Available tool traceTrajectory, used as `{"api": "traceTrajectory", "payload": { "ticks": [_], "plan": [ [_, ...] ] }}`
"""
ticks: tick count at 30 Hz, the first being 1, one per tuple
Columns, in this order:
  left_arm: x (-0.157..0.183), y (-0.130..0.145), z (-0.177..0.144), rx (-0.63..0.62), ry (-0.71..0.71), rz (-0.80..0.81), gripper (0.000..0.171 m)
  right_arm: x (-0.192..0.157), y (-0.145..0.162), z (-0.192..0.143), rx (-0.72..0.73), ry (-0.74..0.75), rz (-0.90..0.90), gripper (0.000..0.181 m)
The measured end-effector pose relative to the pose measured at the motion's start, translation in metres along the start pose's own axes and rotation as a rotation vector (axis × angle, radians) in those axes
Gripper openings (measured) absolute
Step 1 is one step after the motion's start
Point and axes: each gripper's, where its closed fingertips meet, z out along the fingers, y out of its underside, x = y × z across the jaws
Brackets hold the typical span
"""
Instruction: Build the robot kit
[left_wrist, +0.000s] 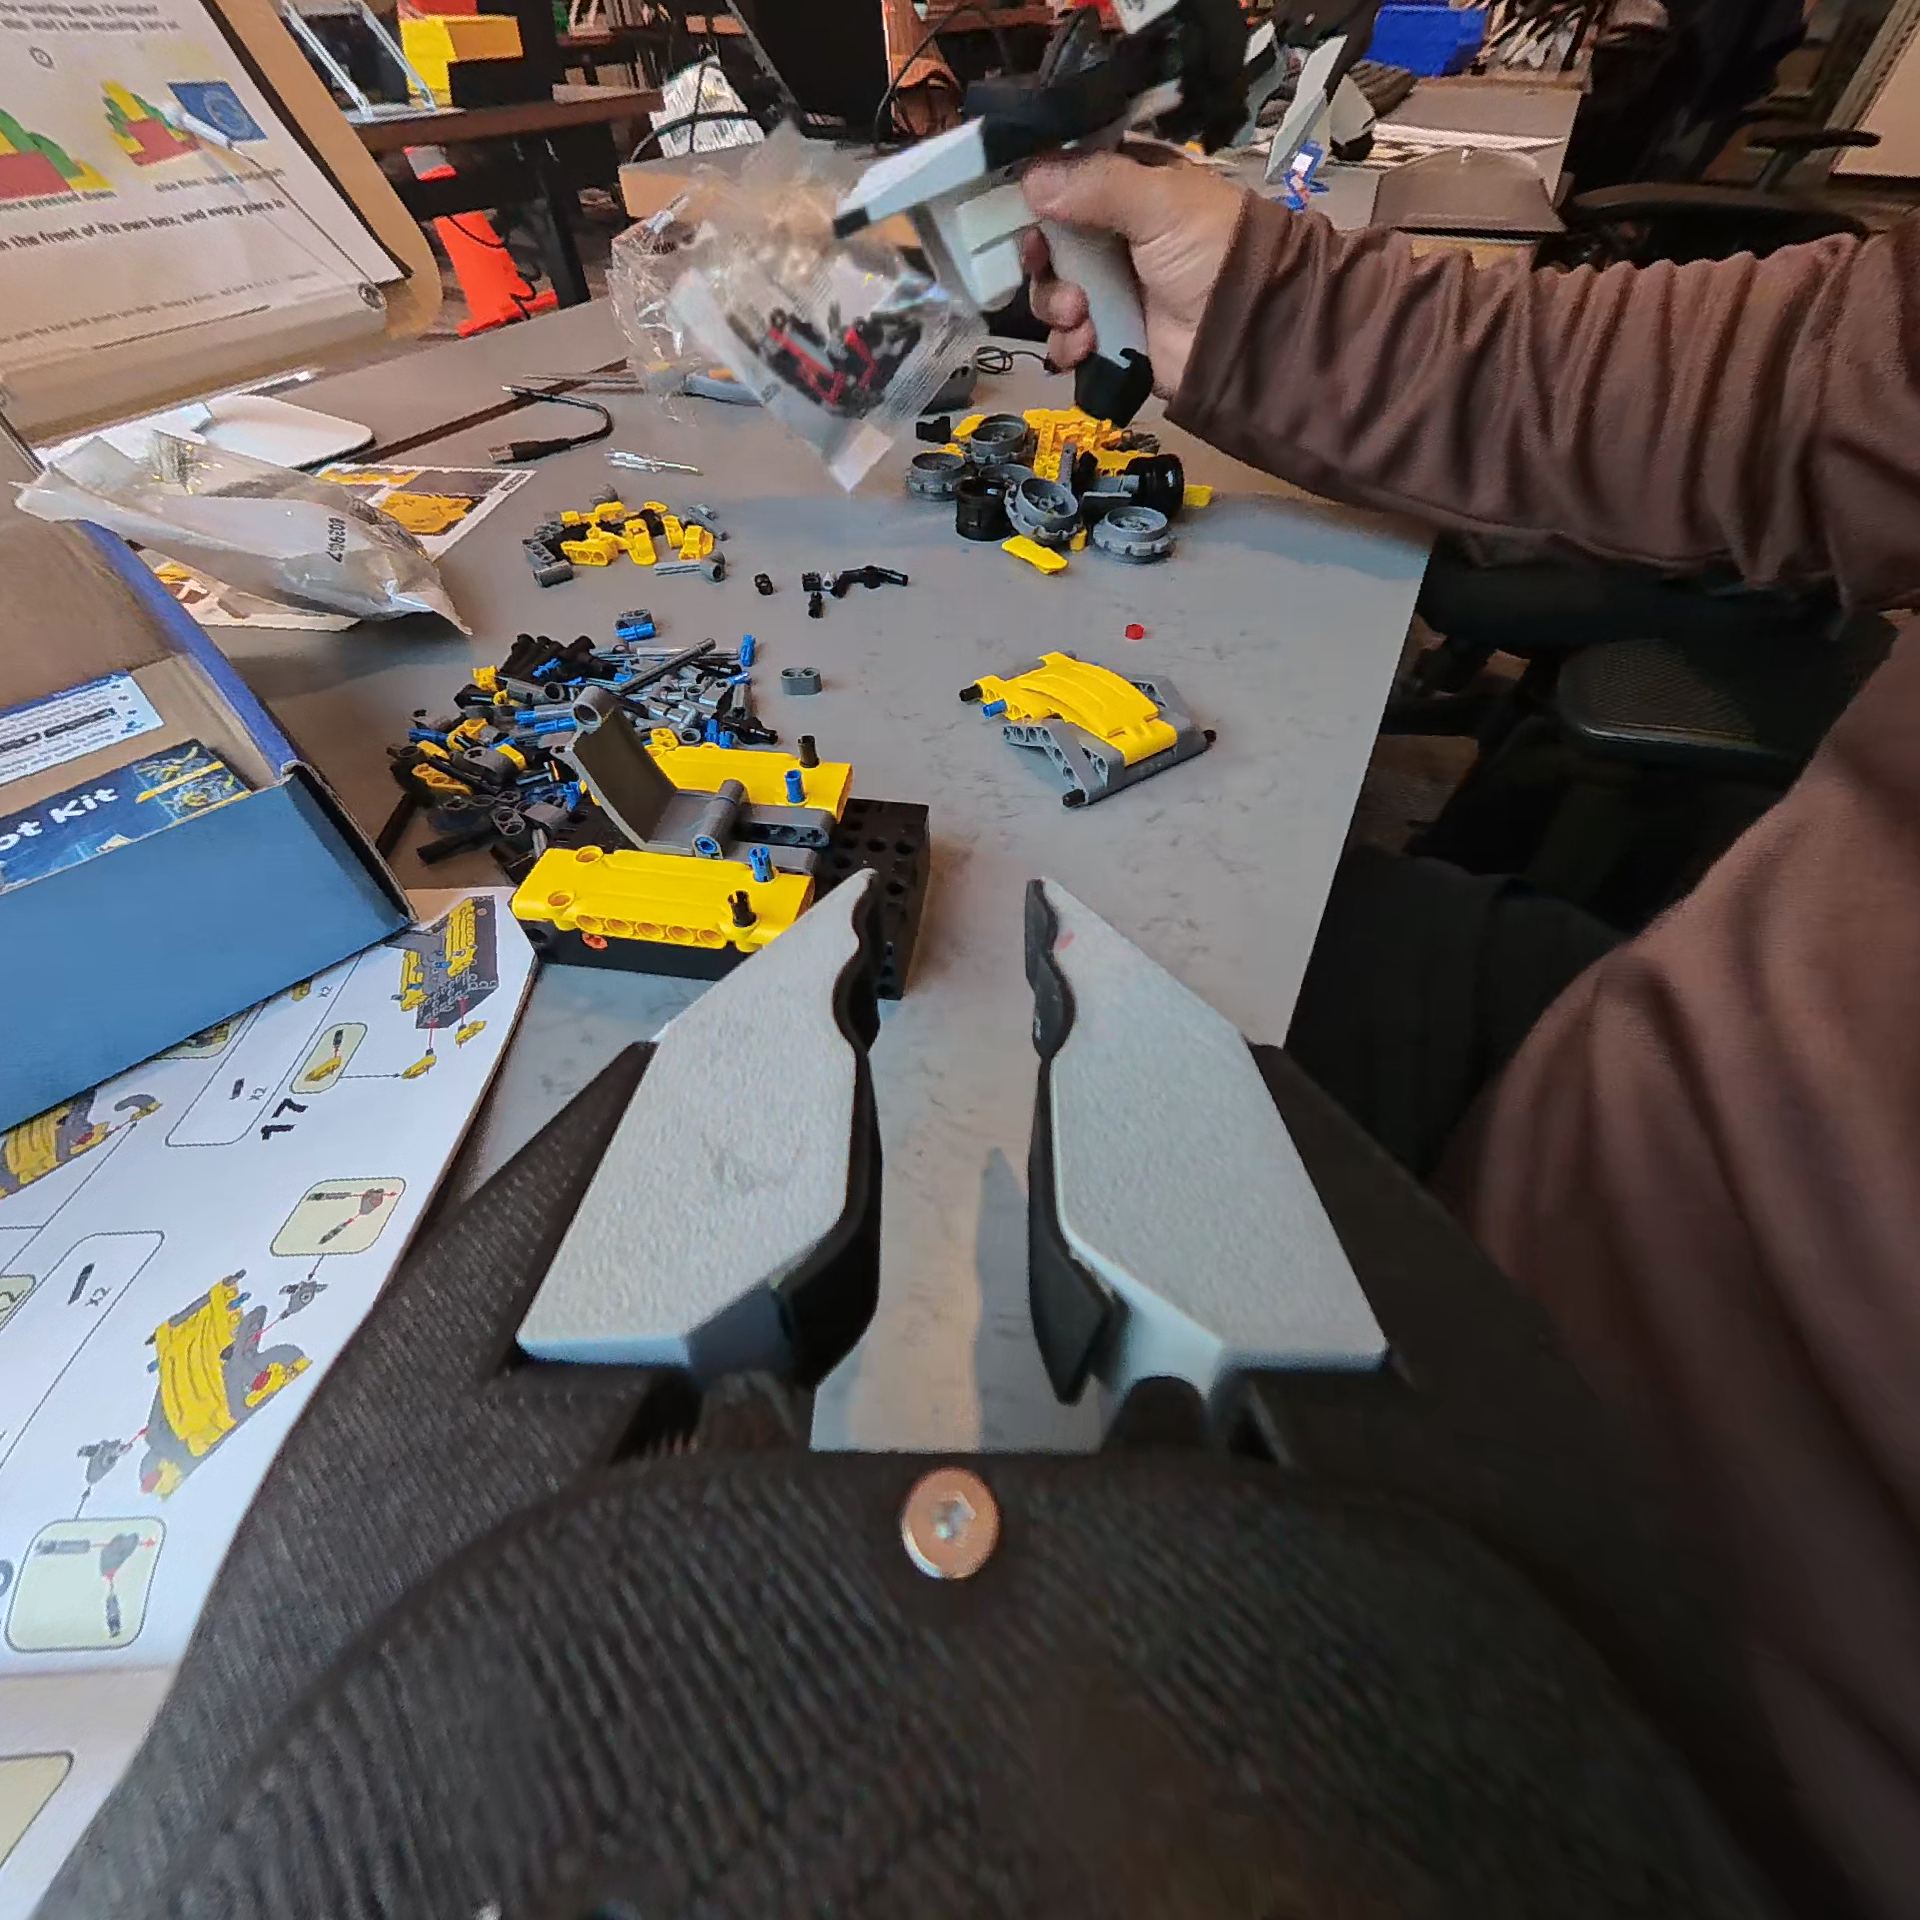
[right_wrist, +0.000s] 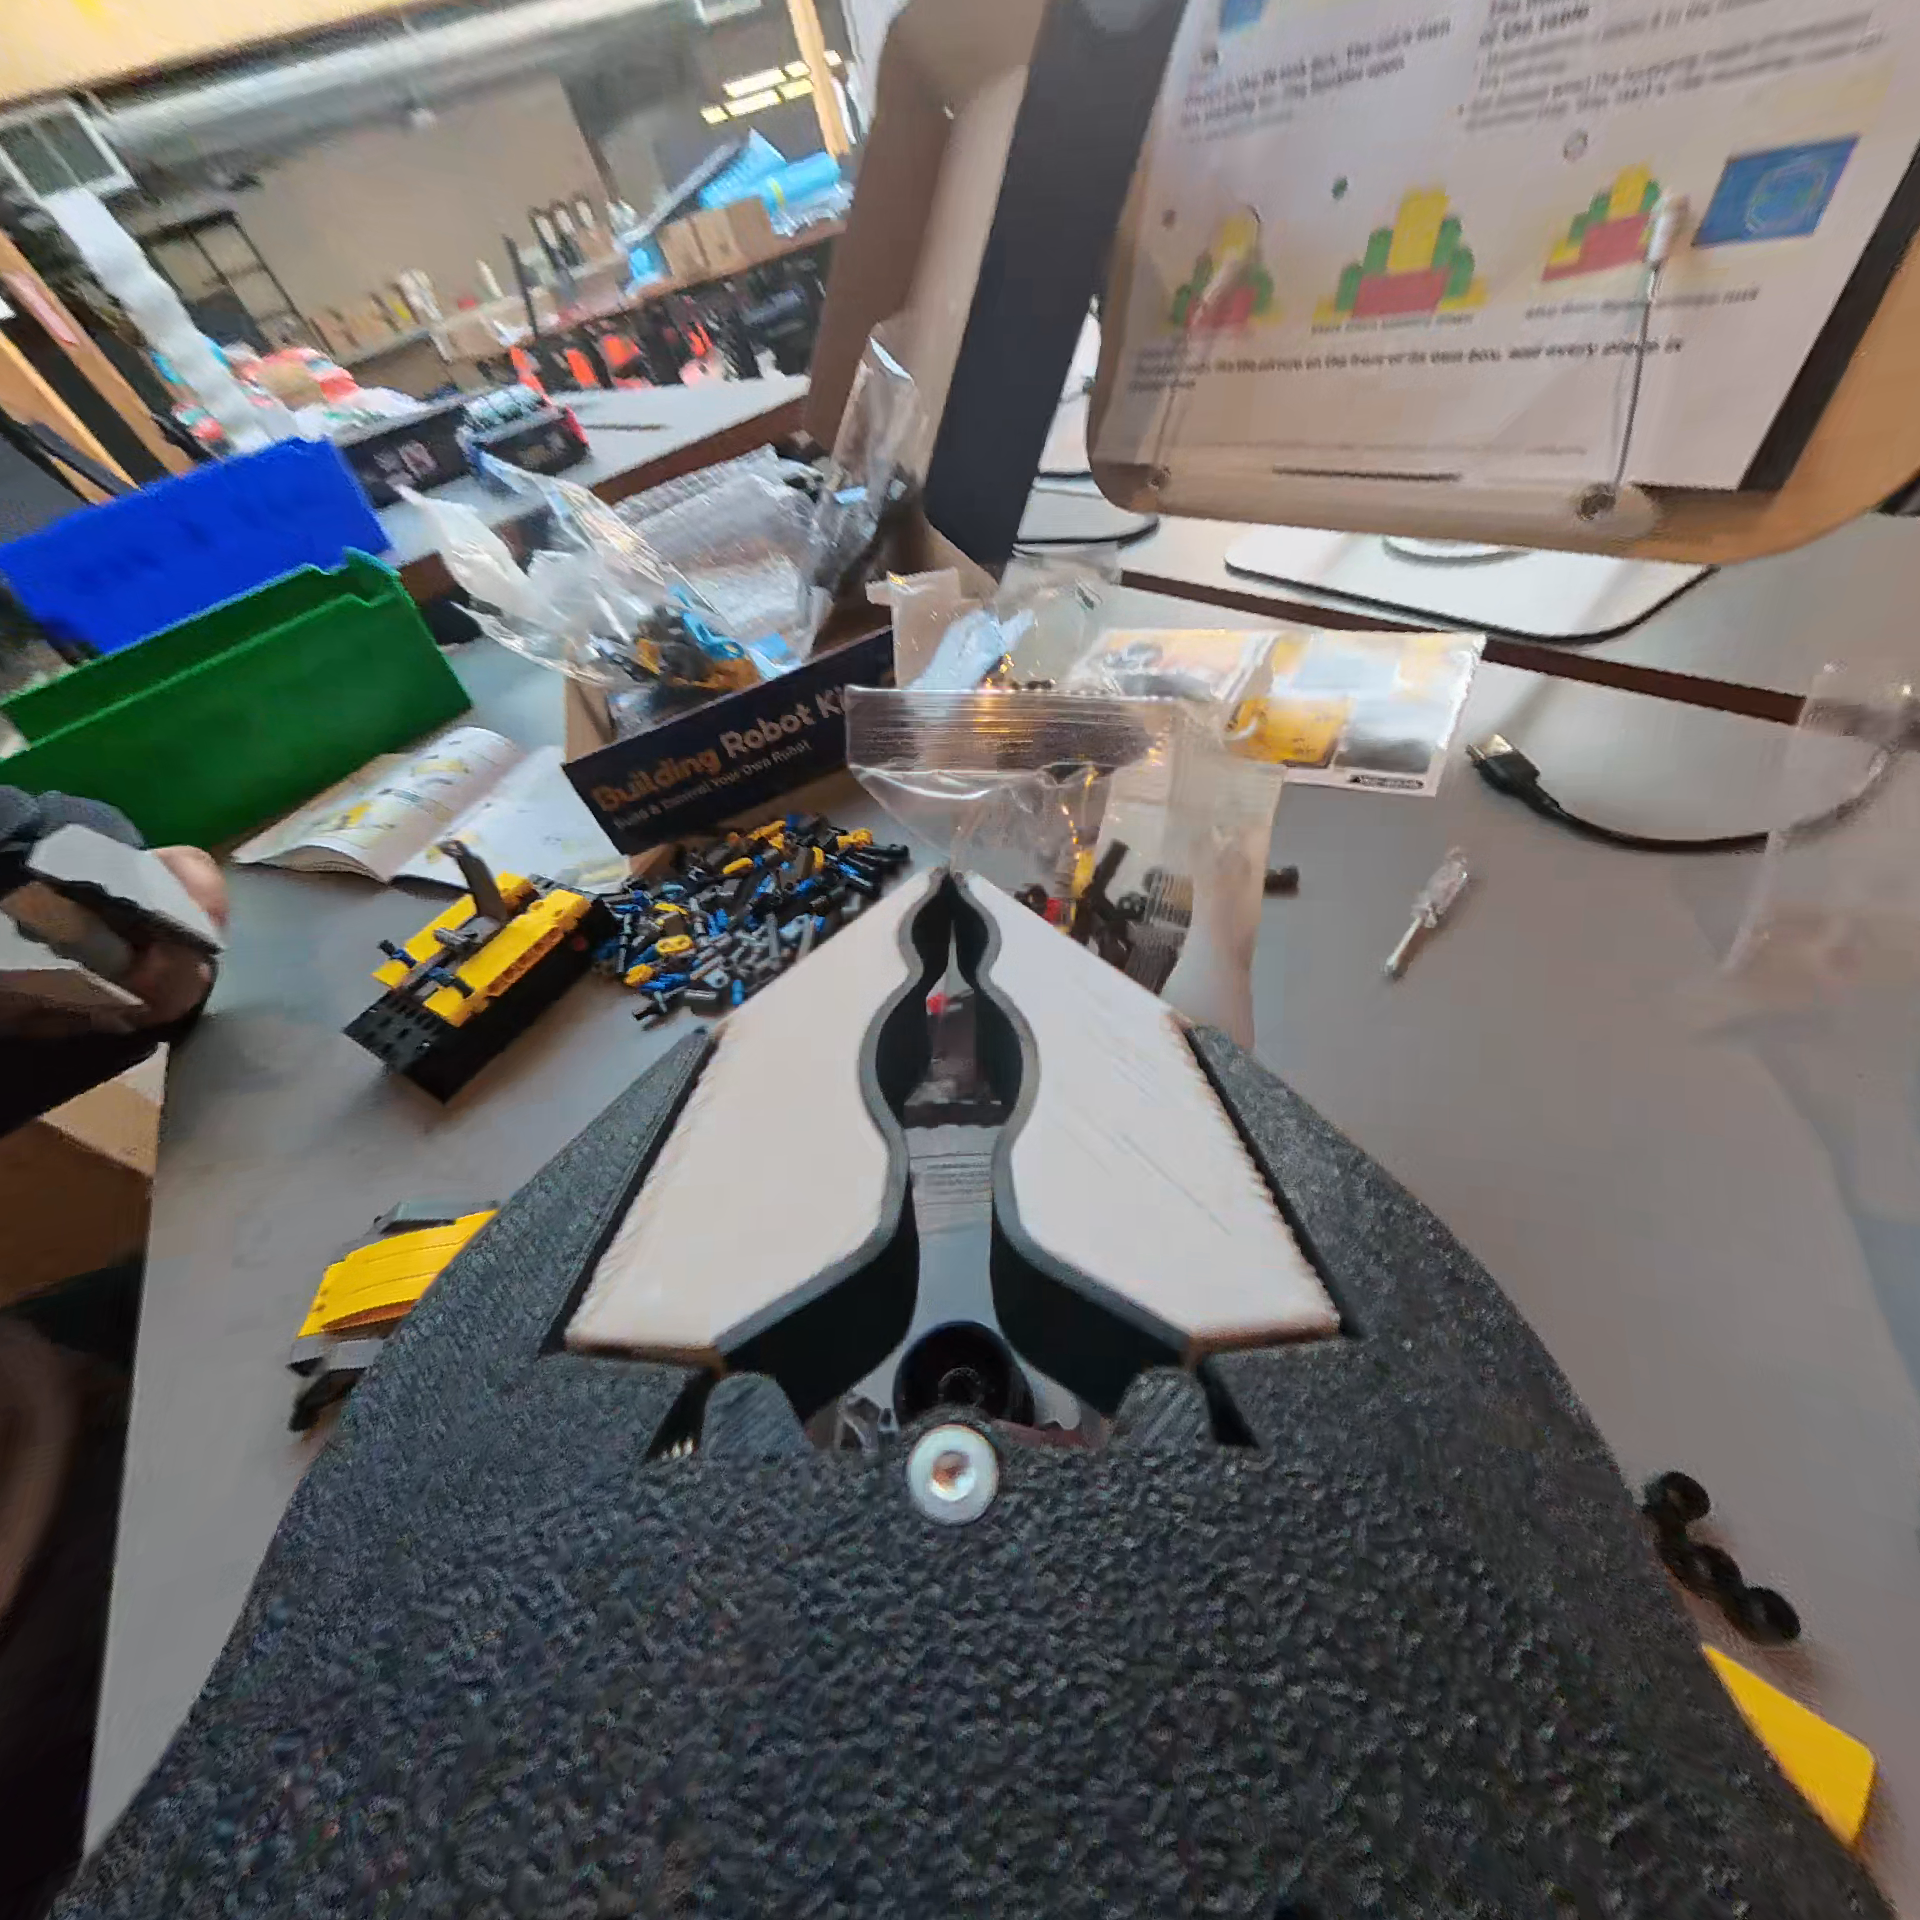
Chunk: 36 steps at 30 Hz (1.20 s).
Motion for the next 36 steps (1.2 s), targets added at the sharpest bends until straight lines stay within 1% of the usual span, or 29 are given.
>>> {"api": "traceTrajectory", "payload": {
  "ticks": [4, 9, 12, 15, 17, 19, 20, 22, 24, 27, 30, 32, 34, 35, 36],
  "plan": [
    [0.003, 0.000, 0.003, -0.006, -0.002, -0.003, 0.023, -0.022, -0.019, -0.018, 0.100, -0.145, -0.011, 0.000],
    [0.008, -0.002, 0.009, -0.006, 0.006, -0.019, 0.023, -0.051, -0.026, -0.029, 0.116, -0.296, -0.105, 0.000],
    [0.008, -0.005, 0.013, 0.002, 0.016, -0.030, 0.023, -0.072, -0.032, -0.035, 0.152, -0.411, -0.143, 0.000],
    [0.009, -0.018, 0.022, 0.002, 0.031, 0.001, 0.025, -0.101, -0.046, -0.045, 0.216, -0.549, -0.169, 0.000],
    [0.009, -0.037, 0.031, 0.013, 0.061, 0.010, 0.031, -0.121, -0.058, -0.051, 0.258, -0.640, -0.182, 0.000],
    [0.007, -0.063, 0.041, 0.057, 0.126, -0.015, 0.038, -0.142, -0.068, -0.055, 0.288, -0.735, -0.192, 0.000],
    [0.004, -0.076, 0.048, 0.073, 0.161, -0.040, 0.045, -0.152, -0.073, -0.056, 0.298, -0.779, -0.195, 0.000],
    [-0.005, -0.094, 0.066, 0.059, 0.233, -0.084, 0.058, -0.170, -0.082, -0.057, 0.311, -0.848, -0.209, 0.000],
    [-0.011, -0.107, 0.087, 0.052, 0.310, -0.114, 0.066, -0.186, -0.089, -0.056, 0.323, -0.909, -0.218, 0.000],
    [-0.005, -0.127, 0.114, 0.067, 0.484, -0.201, 0.072, -0.205, -0.095, -0.053, 0.329, -0.976, -0.224, 0.000],
    [0.013, -0.141, 0.127, 0.100, 0.658, -0.236, 0.073, -0.219, -0.096, -0.050, 0.331, -1.028, -0.223, 0.000],
    [0.027, -0.146, 0.129, 0.127, 0.748, -0.230, 0.071, -0.224, -0.094, -0.048, 0.329, -1.056, -0.212, 0.000],
    [0.033, -0.150, 0.131, 0.157, 0.785, -0.236, 0.061, -0.226, -0.089, -0.044, 0.311, -1.065, -0.207, 0.000],
    [0.033, -0.152, 0.130, 0.176, 0.795, -0.246, 0.050, -0.225, -0.085, -0.041, 0.295, -1.059, -0.208, 0.000],
    [0.035, -0.152, 0.128, 0.194, 0.805, -0.240, 0.031, -0.223, -0.082, -0.038, 0.283, -1.051, -0.207, 0.000]
  ]
}}
